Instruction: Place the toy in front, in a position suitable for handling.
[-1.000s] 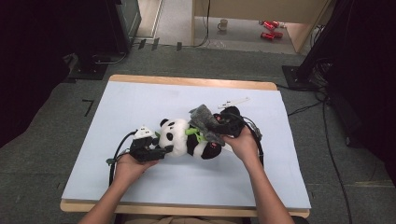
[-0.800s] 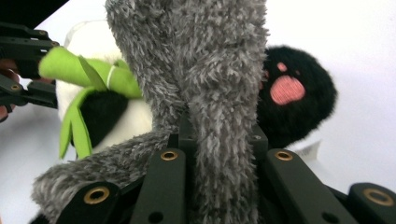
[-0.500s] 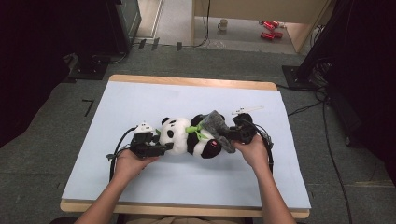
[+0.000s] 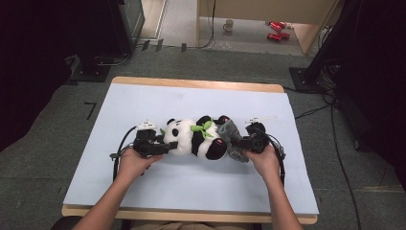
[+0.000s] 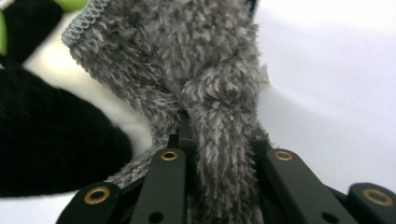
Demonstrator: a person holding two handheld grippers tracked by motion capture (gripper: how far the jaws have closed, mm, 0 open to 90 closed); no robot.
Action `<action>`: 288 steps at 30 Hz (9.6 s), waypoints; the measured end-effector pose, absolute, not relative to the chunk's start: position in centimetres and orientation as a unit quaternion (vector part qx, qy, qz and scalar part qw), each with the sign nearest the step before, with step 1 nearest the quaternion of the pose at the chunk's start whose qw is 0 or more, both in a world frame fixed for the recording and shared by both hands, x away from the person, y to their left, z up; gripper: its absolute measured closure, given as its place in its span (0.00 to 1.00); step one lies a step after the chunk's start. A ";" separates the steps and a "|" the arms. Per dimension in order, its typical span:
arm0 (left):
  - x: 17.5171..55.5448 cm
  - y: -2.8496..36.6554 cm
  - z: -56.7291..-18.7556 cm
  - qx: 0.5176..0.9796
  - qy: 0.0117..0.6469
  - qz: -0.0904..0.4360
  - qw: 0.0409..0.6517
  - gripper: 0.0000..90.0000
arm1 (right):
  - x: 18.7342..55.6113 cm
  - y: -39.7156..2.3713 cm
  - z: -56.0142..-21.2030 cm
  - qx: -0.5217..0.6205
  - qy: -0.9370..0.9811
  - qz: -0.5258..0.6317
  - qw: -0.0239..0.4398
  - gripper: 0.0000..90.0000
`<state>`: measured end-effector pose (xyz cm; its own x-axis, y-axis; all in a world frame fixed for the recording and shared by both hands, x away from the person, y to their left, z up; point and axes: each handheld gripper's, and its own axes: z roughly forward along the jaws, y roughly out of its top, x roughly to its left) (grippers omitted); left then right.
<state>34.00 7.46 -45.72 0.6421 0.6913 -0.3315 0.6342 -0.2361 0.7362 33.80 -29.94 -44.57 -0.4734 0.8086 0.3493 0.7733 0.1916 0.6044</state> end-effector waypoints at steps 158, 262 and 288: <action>32.6 6.6 -45.6 0.793 0.390 0.063 0.464 0.32 | 29.9 -19.8 -38.3 0.427 0.823 0.369 0.060 0.84; 31.2 4.7 -46.0 0.779 0.388 0.064 0.488 0.64 | 32.9 -23.6 -38.2 0.483 0.764 0.416 0.098 0.85; 30.1 3.9 -45.6 0.782 0.389 0.074 0.482 0.64 | 32.4 -16.4 -39.1 0.391 0.817 0.418 0.067 0.85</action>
<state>30.13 3.89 -45.60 0.6856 0.6805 -0.2587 0.5370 -0.2328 0.8108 32.37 -16.41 -39.12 -0.6846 0.6957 0.2175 0.5830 0.3436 0.7362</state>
